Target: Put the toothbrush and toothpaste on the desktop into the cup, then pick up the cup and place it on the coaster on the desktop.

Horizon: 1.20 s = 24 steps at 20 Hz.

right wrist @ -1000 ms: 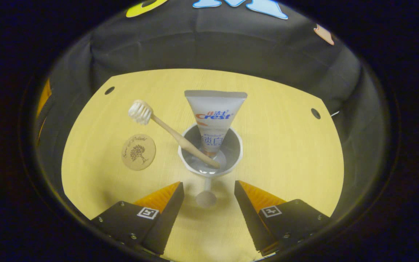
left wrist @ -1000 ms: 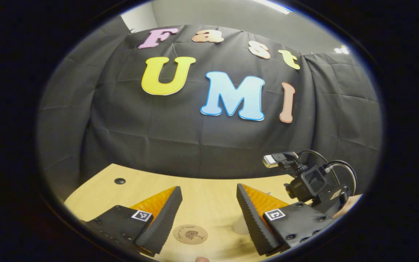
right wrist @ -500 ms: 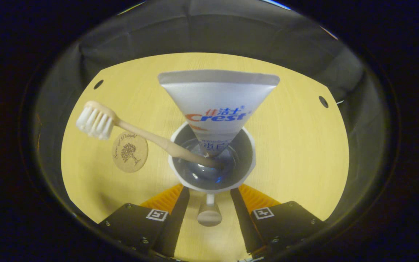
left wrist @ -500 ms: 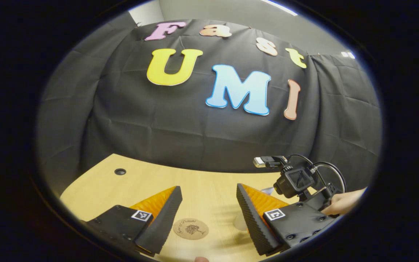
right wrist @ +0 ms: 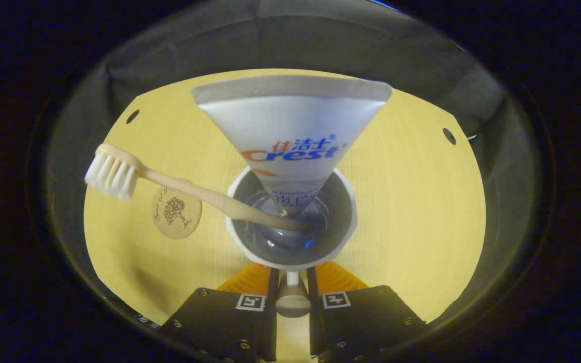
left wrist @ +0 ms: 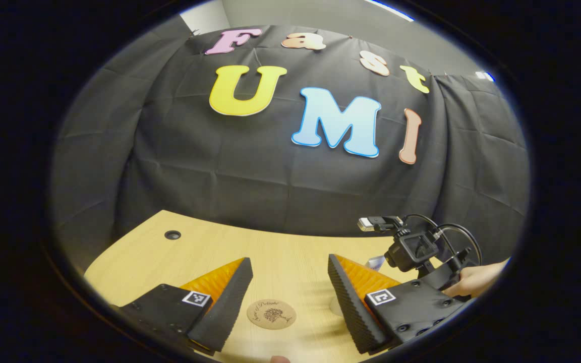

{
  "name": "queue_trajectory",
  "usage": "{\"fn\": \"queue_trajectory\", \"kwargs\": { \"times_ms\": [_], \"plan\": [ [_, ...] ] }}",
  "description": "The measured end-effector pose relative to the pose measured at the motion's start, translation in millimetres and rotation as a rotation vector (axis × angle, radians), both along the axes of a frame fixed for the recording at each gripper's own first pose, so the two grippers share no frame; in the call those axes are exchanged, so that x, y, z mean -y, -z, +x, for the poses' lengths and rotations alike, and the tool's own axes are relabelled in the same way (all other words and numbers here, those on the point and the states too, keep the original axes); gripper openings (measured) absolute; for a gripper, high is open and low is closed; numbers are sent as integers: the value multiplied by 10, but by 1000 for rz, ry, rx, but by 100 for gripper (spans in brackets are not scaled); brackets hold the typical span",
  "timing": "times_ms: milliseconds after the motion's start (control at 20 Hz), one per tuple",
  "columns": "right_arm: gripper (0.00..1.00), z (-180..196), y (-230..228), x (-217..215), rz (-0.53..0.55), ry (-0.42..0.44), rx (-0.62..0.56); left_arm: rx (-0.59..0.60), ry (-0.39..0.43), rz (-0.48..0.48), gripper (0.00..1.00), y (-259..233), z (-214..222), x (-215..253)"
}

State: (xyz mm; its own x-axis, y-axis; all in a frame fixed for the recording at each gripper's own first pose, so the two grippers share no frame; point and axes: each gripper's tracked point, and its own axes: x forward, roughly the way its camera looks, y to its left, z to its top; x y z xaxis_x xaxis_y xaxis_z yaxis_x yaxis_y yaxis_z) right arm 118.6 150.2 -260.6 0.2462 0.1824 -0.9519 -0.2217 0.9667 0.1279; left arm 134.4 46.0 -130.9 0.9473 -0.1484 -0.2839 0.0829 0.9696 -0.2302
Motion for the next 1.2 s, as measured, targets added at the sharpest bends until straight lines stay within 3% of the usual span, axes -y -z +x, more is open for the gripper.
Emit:
{"fn": "queue_trajectory", "kwargs": {
  "times_ms": [50,150,350,700,850,1200],
  "plan": [
    [26,-22,-19,-5,4,-6,6,1,-2,1,99,-3,-6,-6],
    [23,-43,-17,-13,-3,-31,24,2,-6,-1,94,-10,-31,-21],
    [23,-89,-99,-101,-5,-71,62,2,-26,-7,99,-27,-143,-121],
    [23,-184,-377,-615,58,-151,85,7,-96,-1,94,-118,-424,-486],
    [23,-175,-461,-810,71,-185,87,6,-128,4,96,-142,-555,-682],
    [23,-188,-459,-1249,75,-247,84,1,-188,12,94,-165,-753,-1031]
  ]
}}
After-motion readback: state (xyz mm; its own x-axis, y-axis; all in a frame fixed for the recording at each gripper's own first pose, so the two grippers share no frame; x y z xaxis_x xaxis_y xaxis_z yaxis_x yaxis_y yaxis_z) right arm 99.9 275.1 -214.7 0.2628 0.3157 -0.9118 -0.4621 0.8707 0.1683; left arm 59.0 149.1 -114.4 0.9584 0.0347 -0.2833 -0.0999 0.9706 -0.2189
